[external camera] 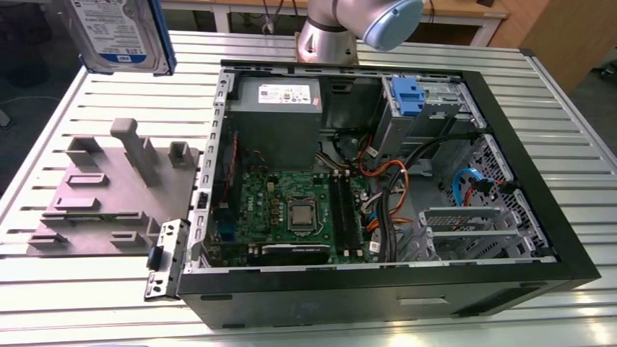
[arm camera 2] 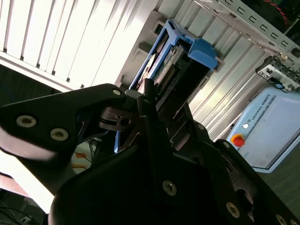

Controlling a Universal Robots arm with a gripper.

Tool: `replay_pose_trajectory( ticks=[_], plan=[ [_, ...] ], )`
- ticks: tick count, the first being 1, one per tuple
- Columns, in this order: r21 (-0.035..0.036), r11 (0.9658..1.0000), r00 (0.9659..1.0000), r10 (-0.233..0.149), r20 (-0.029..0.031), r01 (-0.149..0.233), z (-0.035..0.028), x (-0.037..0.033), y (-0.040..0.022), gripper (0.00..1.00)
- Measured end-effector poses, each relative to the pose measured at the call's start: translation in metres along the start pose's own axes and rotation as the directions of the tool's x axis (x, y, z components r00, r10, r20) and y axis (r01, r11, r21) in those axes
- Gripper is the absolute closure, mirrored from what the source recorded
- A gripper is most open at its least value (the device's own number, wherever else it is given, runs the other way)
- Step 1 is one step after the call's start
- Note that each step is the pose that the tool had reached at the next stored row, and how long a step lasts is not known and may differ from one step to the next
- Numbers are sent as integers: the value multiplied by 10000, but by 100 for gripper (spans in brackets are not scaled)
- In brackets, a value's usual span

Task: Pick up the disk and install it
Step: 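Pick up the disk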

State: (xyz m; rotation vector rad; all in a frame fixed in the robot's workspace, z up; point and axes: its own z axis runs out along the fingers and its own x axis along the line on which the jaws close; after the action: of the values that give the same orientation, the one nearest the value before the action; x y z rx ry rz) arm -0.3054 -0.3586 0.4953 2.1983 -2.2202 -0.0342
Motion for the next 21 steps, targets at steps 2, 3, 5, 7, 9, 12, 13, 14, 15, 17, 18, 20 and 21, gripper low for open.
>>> replay_pose_trajectory(
  ticks=[2,3,5,7,9,12,13,14,15,17,18,20,21],
  plan=[
    [1,10000,10000,1,1,-1,-1,-1,-61,65],
    [1,10000,10000,1,1,-1,-2,-1,-95,65],
    [0,10000,10000,1,0,-1,-4,-2,-159,65],
    [0,10000,10000,0,0,0,-5,-2,-224,65],
    [1,10000,10000,1,1,-1,-7,-3,-297,65],
    [0,10000,10000,1,0,-1,-10,-4,-406,65],
    [0,10000,10000,0,0,0,-11,-4,-443,65],
    [0,10000,10000,0,1,0,-11,-5,-480,65],
    [1,10000,10000,1,1,-1,-12,-5,-516,65],
    [1,10000,10000,1,1,-1,-14,-6,-591,65],
    [0,10000,10000,0,0,0,-15,-6,-627,65],
    [0,10000,10000,0,0,0,-17,-7,-698,65],
    [0,10000,10000,1,0,-1,-18,-7,-735,65]
  ],
)
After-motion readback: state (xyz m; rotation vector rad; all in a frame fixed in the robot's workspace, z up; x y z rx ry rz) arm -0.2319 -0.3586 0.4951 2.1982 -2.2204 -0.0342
